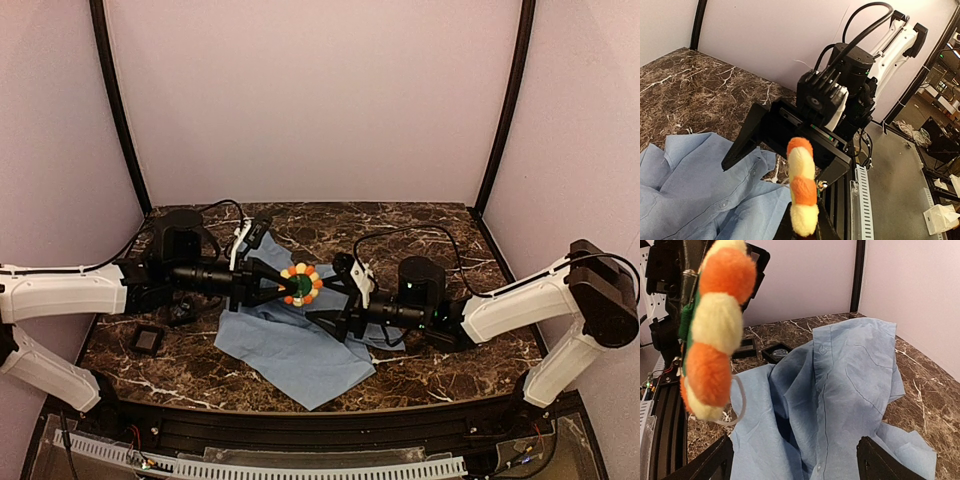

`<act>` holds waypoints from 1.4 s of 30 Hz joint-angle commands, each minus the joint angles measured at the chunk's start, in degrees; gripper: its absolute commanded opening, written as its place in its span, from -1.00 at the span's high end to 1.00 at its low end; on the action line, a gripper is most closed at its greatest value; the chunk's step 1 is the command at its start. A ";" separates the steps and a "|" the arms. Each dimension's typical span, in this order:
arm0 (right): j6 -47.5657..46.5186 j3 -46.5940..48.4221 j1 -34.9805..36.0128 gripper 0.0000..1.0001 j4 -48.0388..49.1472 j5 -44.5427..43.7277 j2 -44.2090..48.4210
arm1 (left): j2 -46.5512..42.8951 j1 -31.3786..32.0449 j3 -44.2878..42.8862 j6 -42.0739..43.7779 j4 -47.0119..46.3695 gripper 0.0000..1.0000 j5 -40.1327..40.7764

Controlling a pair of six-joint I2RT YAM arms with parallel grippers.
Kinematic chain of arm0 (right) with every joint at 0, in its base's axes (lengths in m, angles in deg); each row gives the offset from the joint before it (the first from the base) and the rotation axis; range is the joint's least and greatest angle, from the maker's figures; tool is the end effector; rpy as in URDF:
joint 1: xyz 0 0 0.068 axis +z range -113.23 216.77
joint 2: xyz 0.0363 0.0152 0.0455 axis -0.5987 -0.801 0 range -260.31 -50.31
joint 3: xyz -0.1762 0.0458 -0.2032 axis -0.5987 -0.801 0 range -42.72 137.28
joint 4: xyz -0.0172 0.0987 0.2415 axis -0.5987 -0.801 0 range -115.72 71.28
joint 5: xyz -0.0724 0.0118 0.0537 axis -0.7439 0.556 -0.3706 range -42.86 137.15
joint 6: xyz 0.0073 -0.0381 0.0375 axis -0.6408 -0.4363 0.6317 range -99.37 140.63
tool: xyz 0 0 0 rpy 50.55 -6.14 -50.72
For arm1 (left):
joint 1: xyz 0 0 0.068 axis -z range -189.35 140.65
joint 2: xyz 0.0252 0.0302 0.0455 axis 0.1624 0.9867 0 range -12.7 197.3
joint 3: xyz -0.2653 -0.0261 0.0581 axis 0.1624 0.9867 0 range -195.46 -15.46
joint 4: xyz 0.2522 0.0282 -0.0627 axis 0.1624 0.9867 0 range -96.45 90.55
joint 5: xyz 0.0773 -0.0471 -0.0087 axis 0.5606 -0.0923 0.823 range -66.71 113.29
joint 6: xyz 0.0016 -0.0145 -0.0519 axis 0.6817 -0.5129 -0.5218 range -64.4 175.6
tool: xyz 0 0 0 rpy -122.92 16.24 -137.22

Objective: Remove the brooch from the garment
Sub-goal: Close the brooch securely.

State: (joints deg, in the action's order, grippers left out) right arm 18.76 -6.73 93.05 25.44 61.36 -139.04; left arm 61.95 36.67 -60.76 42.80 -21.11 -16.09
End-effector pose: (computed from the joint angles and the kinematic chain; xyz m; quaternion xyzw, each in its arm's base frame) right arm 0.1690 0.2689 0.2026 -0.4360 0.6182 0.3793 0.5328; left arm 0.1860 -0.2253 0.2746 0.4103 0.6555 -0.5148 0.3701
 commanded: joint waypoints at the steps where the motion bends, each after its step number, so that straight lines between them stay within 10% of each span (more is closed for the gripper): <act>1: -1.03 1.16 0.37 -0.70 2.26 -3.94 -0.91 | 0.49 0.49 -2.10 -0.39 1.81 0.98 -1.33; 27: 0.18 1.83 1.39 -0.67 1.32 8.56 2.24 | 2.94 0.56 -2.92 0.26 2.78 0.98 -1.11; 42: 3.63 3.55 1.30 -0.26 0.72 7.97 1.99 | 4.19 0.63 -3.46 1.06 3.40 0.98 -3.23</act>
State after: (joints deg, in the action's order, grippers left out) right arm 20.40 -4.81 93.90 24.96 69.41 -137.78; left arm 65.75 36.96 -62.44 42.80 -18.38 -18.10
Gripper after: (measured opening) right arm 0.633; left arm 0.064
